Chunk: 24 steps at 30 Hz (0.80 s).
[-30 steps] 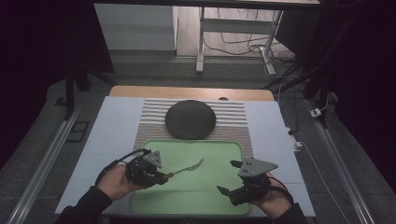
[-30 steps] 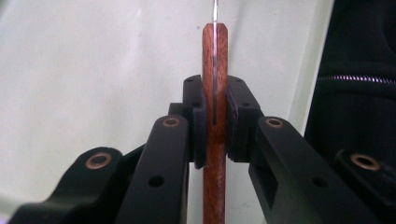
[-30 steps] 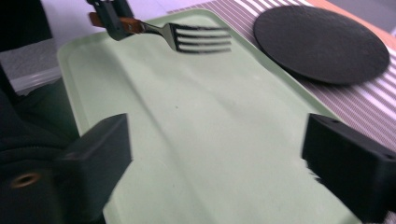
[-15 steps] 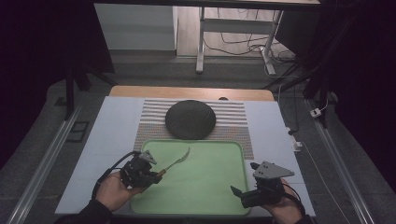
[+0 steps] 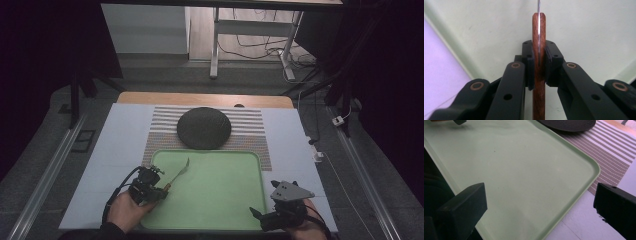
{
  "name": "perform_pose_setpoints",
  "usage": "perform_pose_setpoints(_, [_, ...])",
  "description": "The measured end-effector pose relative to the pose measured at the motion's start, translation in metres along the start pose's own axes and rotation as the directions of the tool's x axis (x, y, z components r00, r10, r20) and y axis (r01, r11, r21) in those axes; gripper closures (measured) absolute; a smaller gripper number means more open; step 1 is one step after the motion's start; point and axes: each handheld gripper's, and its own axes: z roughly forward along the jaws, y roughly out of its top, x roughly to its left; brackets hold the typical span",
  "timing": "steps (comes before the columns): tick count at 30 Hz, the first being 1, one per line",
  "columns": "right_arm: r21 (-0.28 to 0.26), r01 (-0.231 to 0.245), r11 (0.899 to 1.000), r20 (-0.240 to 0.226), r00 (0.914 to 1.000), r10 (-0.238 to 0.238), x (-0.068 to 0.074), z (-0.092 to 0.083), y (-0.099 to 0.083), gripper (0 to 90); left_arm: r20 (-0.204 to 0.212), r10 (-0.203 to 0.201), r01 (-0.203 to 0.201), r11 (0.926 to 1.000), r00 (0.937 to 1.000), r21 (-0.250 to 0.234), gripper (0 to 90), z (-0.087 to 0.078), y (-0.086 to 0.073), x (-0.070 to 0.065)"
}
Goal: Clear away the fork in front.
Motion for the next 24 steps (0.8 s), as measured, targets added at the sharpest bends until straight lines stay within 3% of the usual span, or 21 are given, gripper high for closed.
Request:
perform_pose_setpoints(5, [0.017, 0.005, 1.0, 0.005, 1.0, -0.005, -0.001, 0.0, -0.003, 0.0, -0.013, -0.018, 0.019, 0.9994, 0.9997, 0.028, 79.4, 0.006, 0.0, 0.001])
perform_pose_setpoints(10, [0.023, 0.0, 1.0, 0.01, 1.0, 0.0, -0.002, -0.001, -0.005, 0.0, -0.004, -0.013, 0.013, 0.9998, 0.9999, 0.013, 74.9, 0.006, -0.001, 0.004])
perform_pose_setpoints(15, [0.02, -0.034, 0.999, 0.01, 0.9994, 0.034, -0.004, -0.006, -0.009, 0.0, 0.012, 0.015, -0.014, 0.9988, 0.9998, -0.046, 70.0, -0.007, -0.002, 0.004])
perform_pose_setpoints(19, [0.018, -0.081, 0.997, 0.013, 0.9967, 0.081, -0.007, -0.01, -0.013, 0.0, 0.007, 0.043, -0.042, 0.9923, 0.9991, -0.116, 70.9, -0.021, 0.0, 0.004])
perform_pose_setpoints(24, [0.023, -0.115, 0.993, 0.025, 0.9931, 0.114, -0.009, -0.014, -0.016, 0.0, 0.016, 0.077, -0.074, 0.9863, 0.9969, -0.147, 81.9, -0.024, 0.008, 0.009])
